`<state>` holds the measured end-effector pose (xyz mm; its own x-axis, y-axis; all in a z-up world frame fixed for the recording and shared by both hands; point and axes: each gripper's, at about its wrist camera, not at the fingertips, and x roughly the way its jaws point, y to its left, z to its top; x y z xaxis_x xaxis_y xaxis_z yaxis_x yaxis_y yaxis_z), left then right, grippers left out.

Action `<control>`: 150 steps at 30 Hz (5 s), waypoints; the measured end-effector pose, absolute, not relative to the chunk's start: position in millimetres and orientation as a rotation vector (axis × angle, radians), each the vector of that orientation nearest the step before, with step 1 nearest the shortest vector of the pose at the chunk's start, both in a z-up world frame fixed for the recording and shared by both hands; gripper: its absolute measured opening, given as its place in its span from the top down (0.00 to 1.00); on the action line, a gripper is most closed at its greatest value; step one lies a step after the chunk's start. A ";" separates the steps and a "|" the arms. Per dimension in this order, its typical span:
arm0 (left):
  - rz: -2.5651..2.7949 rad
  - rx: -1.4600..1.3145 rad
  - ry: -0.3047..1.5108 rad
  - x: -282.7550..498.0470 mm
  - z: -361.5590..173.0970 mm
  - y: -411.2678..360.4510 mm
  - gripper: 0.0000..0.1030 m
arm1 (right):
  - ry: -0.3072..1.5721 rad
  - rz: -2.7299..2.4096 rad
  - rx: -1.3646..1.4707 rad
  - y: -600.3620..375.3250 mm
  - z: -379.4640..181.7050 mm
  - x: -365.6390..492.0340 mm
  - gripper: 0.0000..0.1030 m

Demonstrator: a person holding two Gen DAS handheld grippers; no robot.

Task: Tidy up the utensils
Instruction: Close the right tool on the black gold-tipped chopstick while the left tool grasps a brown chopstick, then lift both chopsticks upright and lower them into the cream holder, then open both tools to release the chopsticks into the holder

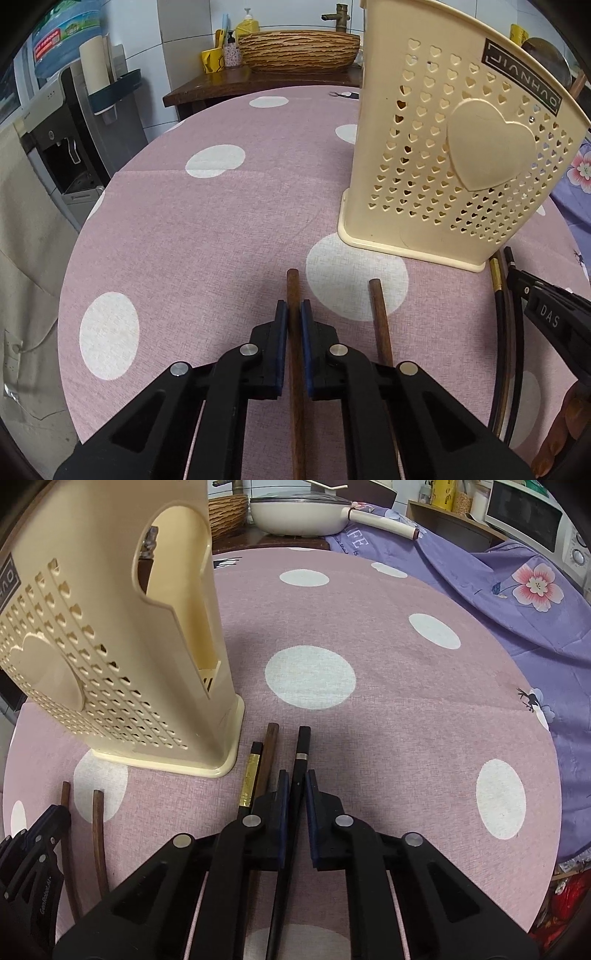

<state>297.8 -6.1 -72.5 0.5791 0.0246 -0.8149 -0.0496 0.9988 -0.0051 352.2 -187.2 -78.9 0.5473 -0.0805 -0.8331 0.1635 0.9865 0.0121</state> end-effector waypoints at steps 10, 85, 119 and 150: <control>0.041 -0.028 0.968 302.3 -72.6 -6.7 0.93 | 0.992 -0.114 0.105 -191.0 -78.4 342.1 0.91; -0.255 -0.089 0.485 209.6 141.9 -2.3 0.93 | 0.493 0.289 0.178 -219.1 152.0 212.8 0.92; -0.206 -0.144 0.352 308.3 249.3 -16.9 0.93 | 0.327 0.207 0.152 -187.4 224.2 318.6 0.92; -0.142 -0.103 0.603 336.2 110.7 -23.2 0.93 | 0.500 0.165 0.143 -177.7 116.8 328.0 0.92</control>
<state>336.2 -23.2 110.7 0.8144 -0.1629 -0.5569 0.1025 0.9851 -0.1382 328.0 -177.7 116.8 0.8647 0.1917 -0.4643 -0.1218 0.9767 0.1764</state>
